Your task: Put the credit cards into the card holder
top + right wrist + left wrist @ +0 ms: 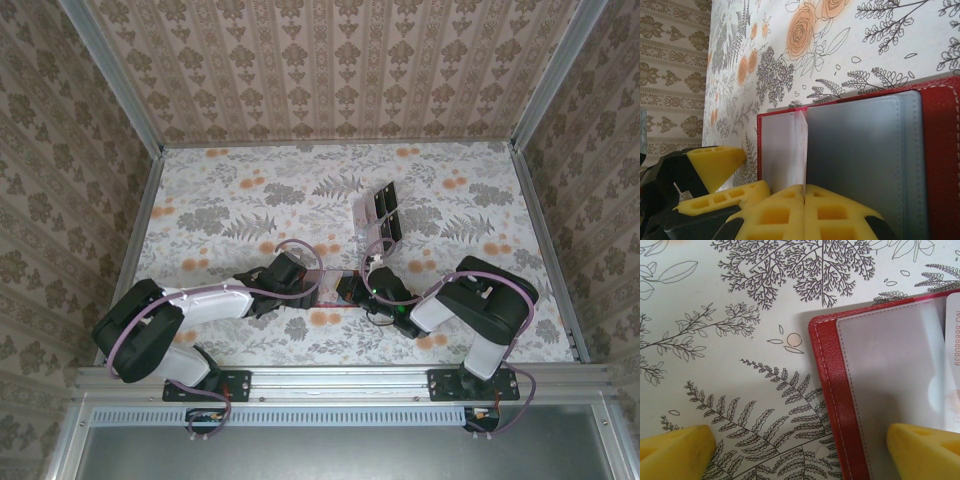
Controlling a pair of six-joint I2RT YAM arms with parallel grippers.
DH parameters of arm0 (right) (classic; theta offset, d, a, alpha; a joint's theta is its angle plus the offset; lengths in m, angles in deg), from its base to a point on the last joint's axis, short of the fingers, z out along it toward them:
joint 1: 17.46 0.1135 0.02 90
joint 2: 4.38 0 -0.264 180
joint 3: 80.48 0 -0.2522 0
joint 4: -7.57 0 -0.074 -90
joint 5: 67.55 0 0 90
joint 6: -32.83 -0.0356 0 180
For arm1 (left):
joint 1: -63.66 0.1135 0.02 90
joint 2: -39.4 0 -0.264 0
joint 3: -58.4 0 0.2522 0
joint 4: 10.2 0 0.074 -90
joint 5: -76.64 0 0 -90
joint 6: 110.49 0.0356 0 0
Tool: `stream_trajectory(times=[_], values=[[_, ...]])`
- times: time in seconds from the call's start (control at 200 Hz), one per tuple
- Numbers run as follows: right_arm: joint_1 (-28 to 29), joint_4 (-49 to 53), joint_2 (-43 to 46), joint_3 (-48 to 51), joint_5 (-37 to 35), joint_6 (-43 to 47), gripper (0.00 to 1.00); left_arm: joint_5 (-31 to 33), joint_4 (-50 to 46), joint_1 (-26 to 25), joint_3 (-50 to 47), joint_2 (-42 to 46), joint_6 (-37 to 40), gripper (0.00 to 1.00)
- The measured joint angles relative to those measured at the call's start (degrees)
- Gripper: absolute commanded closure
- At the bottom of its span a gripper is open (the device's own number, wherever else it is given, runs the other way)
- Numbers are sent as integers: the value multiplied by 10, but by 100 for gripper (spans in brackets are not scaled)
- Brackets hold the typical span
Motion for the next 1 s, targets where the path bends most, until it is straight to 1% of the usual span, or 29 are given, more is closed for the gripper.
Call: stream_trajectory(times=[0.475,1.0], values=[[0,2,-10,-1,26,0,100,0,0,0,1,-1,0,0],[-2,3,-34,-28,60,0,100,0,0,0,1,-1,0,0]])
